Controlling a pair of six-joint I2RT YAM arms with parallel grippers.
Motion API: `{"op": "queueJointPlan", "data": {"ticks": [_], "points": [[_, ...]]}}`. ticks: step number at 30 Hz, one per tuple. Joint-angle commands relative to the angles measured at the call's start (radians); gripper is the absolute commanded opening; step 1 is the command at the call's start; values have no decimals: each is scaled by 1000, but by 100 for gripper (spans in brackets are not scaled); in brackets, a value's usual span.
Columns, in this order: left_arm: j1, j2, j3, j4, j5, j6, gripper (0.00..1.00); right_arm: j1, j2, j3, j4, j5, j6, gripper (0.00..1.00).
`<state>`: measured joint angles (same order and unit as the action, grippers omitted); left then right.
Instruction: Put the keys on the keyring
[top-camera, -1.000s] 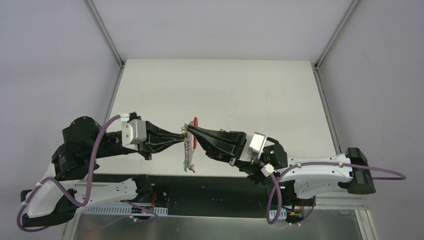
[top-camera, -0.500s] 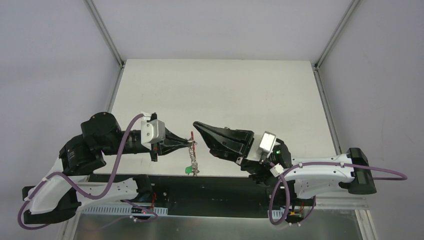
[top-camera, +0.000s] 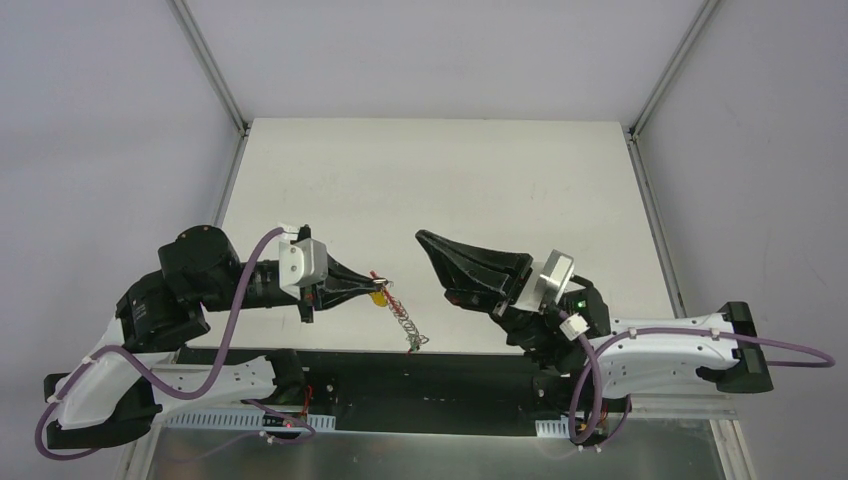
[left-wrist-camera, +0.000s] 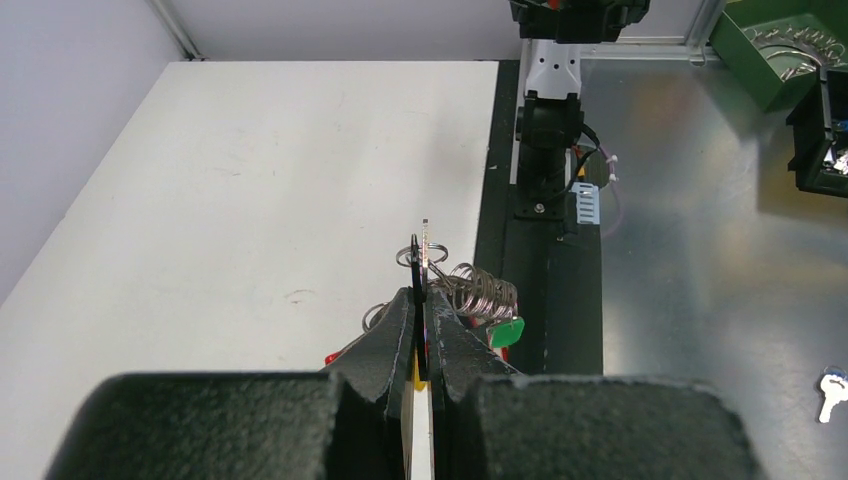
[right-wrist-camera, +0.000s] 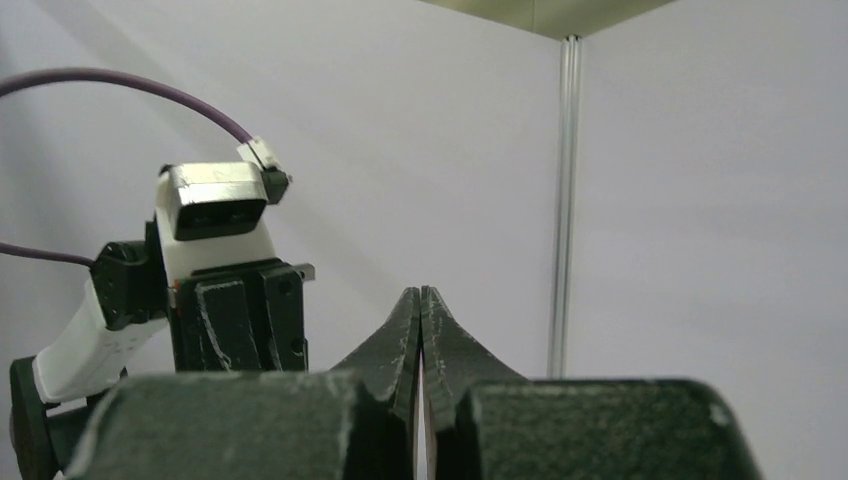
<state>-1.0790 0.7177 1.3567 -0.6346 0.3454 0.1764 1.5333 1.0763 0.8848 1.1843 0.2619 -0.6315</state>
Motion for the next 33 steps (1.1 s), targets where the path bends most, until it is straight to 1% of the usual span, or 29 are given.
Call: {"op": "queueJointPlan", "data": {"ticks": [1, 3, 5, 7, 12, 18, 21, 25, 28, 33], "points": [[1, 11, 12, 49, -34, 18, 0, 4, -78, -10, -156, 153, 10, 4], [0, 19, 10, 48, -44, 15, 0, 4, -111, -8, -275, 211, 31, 16], [0, 29, 9, 49, -55, 15, 0, 4, -136, -9, -357, 252, 58, 28], [1, 41, 8, 49, -61, 16, 0, 4, -163, -8, -450, 281, 80, 34], [1, 60, 1, 49, -71, 18, 0, 4, -216, 7, -680, 310, 139, 44], [1, 76, -5, 47, -91, 18, 0, 4, -256, 40, -977, 331, 223, 51], [1, 81, -4, 47, -93, 15, 0, 4, -277, 43, -1090, 301, 252, 58], [1, 82, -6, 47, -87, 12, 0, 4, -286, 49, -1193, 255, 247, 69], [1, 77, -11, 43, -81, 11, 0, 3, -294, 59, -1273, 213, 232, 73], [1, 68, -10, 33, -73, 11, 0, 3, -308, 62, -1346, 133, 175, 86]]}}
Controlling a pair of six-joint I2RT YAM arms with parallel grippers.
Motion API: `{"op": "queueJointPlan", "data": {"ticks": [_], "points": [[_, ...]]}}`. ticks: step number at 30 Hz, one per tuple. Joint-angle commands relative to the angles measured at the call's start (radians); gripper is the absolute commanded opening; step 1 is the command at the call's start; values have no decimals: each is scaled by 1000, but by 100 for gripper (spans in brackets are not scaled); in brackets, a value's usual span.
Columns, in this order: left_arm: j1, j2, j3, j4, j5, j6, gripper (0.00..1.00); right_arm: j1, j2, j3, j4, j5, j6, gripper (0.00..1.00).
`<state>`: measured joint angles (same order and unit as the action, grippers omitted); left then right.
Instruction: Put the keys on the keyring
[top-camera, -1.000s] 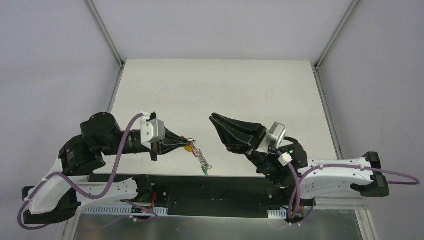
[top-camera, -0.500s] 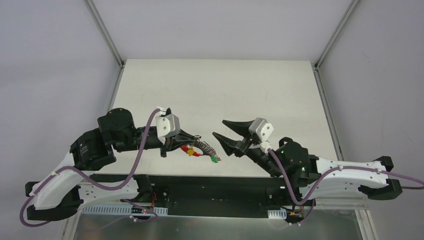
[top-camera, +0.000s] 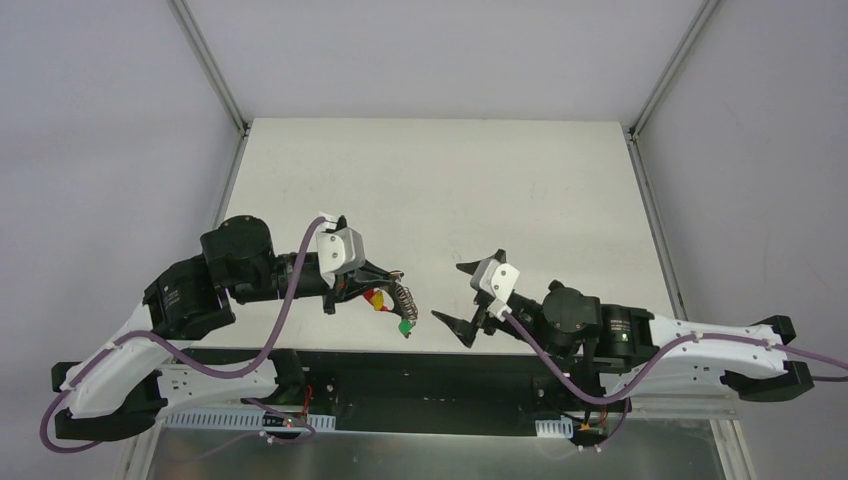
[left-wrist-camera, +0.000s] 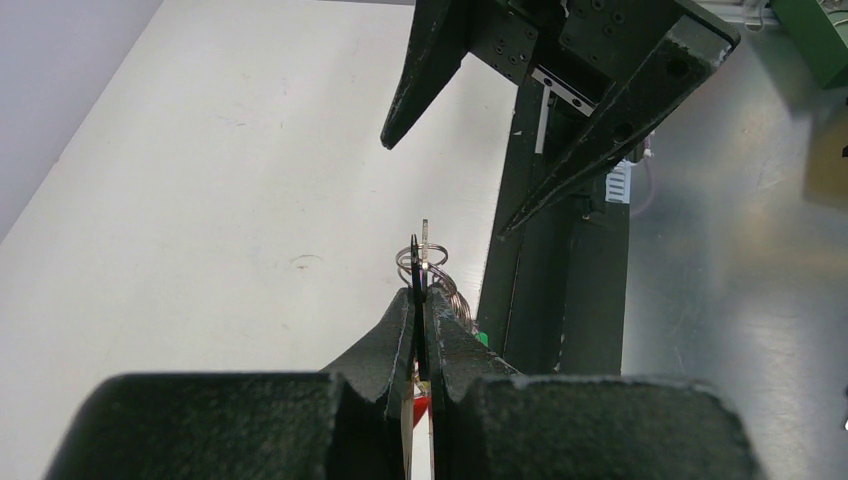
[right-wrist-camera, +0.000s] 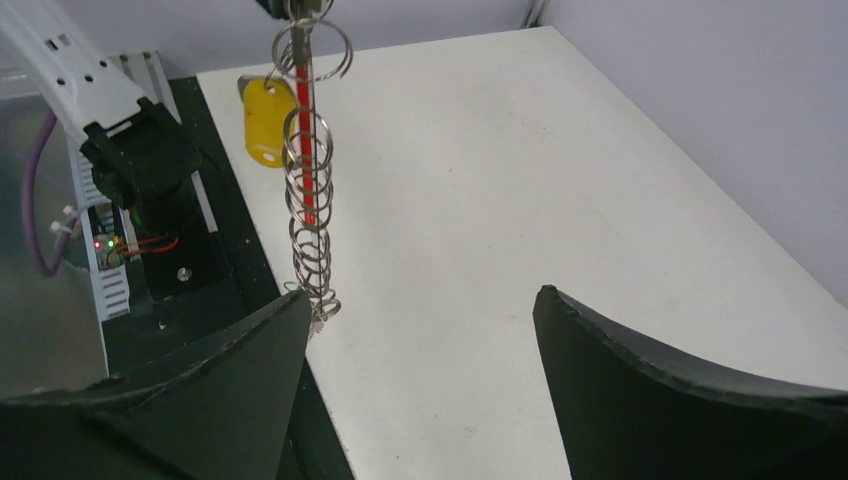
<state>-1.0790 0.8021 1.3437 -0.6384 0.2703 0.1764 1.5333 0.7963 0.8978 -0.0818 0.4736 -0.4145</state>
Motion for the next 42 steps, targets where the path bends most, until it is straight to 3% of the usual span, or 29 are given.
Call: {"op": "queueJointPlan", "data": {"ticks": [1, 7, 14, 29, 38, 42], "points": [[0, -19, 4, 36, 5, 11, 0, 2, -27, 54, -94, -100, -51, 88], [1, -23, 5, 37, 27, 4, 0, -9, 26, 85, -89, -202, -63, 94], [1, -29, 7, 37, 41, 2, 0, -25, 132, 96, 46, -238, -41, 96], [1, -45, 7, 37, 39, 0, 0, -40, 260, 63, 335, -182, 37, 96], [1, -51, 8, 37, 48, 0, 0, -50, 299, 35, 400, -118, 44, 90], [1, -62, 8, 37, 59, -1, 0, -55, 307, 29, 391, -58, 26, 82]]}}
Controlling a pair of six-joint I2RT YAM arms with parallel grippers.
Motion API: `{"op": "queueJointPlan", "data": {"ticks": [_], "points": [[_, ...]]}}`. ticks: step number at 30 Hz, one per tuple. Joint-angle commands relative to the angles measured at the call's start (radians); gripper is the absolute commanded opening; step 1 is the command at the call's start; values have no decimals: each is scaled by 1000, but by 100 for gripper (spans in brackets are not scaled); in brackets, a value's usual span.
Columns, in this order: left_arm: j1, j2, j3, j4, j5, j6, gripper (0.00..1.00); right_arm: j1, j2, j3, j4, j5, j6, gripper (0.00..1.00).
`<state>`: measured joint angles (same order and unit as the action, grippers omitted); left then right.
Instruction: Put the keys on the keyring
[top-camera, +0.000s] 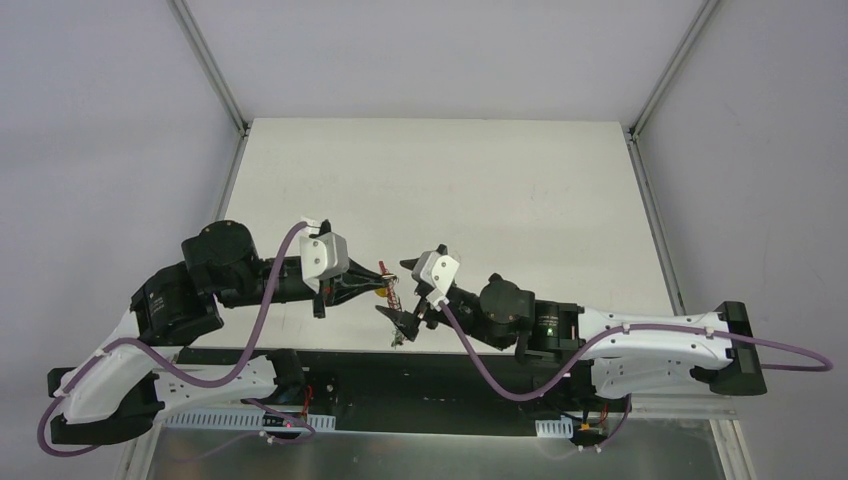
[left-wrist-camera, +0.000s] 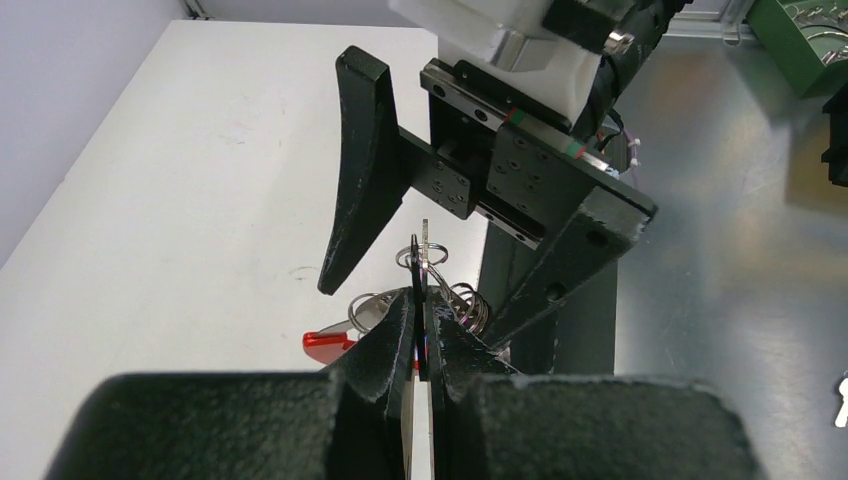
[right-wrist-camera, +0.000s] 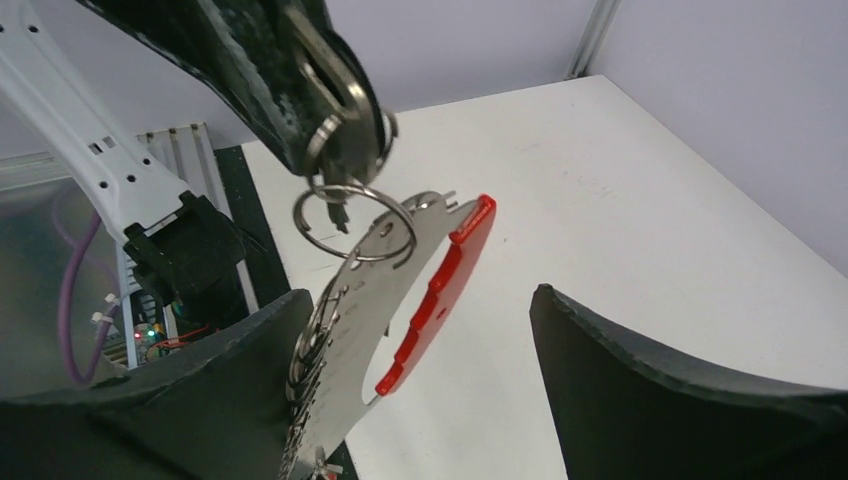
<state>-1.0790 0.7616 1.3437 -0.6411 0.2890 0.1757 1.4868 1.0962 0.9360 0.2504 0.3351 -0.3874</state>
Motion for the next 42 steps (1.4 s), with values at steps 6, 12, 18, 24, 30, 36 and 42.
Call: {"op": "queueJointPlan", "data": {"ticks": [6, 12, 18, 24, 30, 36, 42], "points": [[1, -34, 11, 40, 59, -5, 0, -25, 5, -28, 77, 72, -9, 47], [1, -36, 6, 40, 33, -2, 2, -34, -27, -63, 131, 21, -16, 12], [0, -37, -1, 40, -24, 0, 20, -36, -91, -103, 175, 36, -25, 0], [1, -17, -6, 40, -136, -3, 48, -36, -163, -115, 175, 85, -41, 0], [1, -2, -7, 40, -193, -8, 56, -41, -190, -94, 137, 157, -82, 0], [0, 5, -10, 43, -260, -18, 58, -106, -180, -18, -4, 252, -47, 0], [-1, 17, -11, 60, -386, -44, 60, -249, -141, 129, -313, 267, 159, 0]]}}
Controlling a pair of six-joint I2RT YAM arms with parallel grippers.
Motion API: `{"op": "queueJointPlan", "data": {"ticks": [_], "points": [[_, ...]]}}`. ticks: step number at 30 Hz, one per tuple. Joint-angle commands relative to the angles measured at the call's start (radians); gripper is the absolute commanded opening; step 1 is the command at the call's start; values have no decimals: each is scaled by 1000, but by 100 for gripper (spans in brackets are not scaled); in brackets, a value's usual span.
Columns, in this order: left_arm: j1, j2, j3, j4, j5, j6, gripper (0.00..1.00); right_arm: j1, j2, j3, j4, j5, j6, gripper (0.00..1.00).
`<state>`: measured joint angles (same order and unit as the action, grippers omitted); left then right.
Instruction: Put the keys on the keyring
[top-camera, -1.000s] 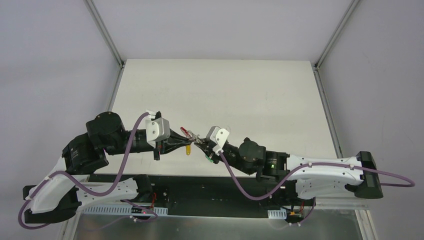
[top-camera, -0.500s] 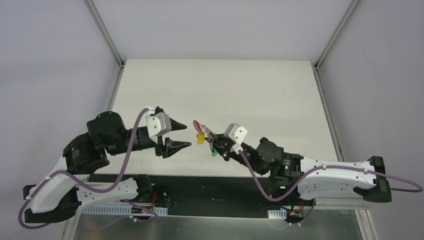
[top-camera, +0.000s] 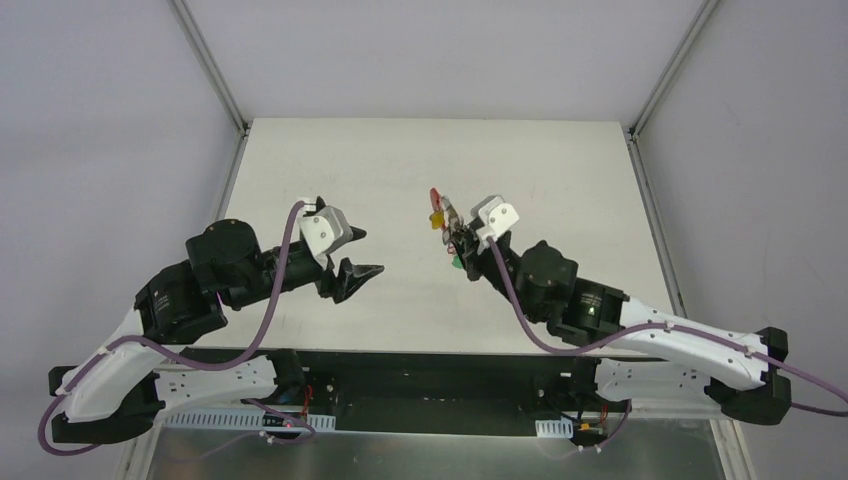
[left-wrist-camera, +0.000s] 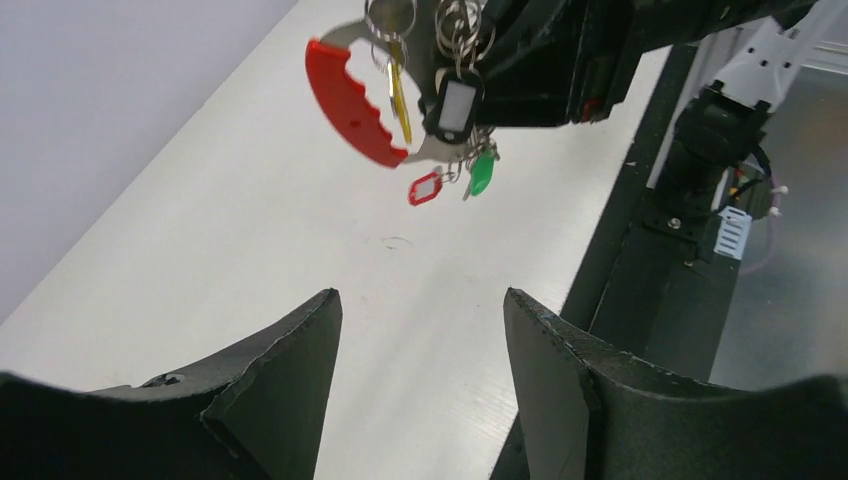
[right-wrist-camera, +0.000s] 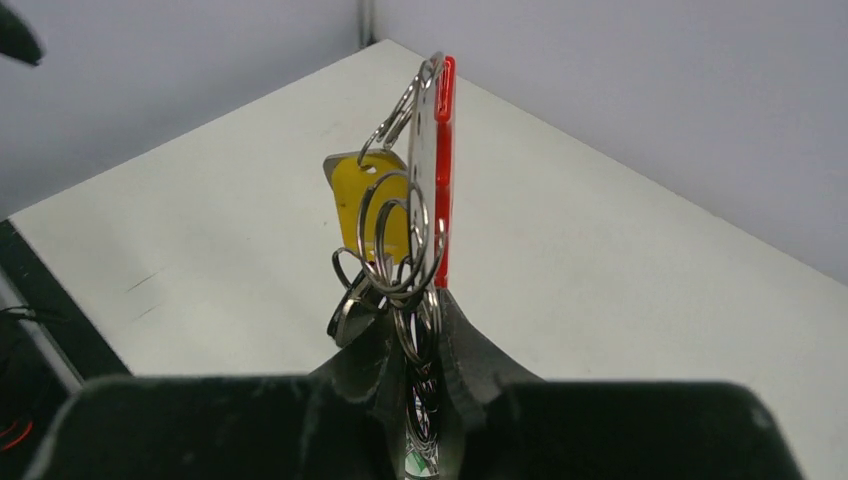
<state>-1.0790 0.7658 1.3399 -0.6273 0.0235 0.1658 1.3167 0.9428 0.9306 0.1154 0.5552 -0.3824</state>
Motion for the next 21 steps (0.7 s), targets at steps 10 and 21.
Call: {"op": "queueJointPlan", "data": {"ticks": [10, 21], "points": [[-1, -64, -108, 20, -319, -125, 97, -312, 142, 326, -591, -77, 374, 0], [-1, -78, -240, -64, -485, -218, 99, -503, 314, 359, -739, -347, 509, 2]]}}
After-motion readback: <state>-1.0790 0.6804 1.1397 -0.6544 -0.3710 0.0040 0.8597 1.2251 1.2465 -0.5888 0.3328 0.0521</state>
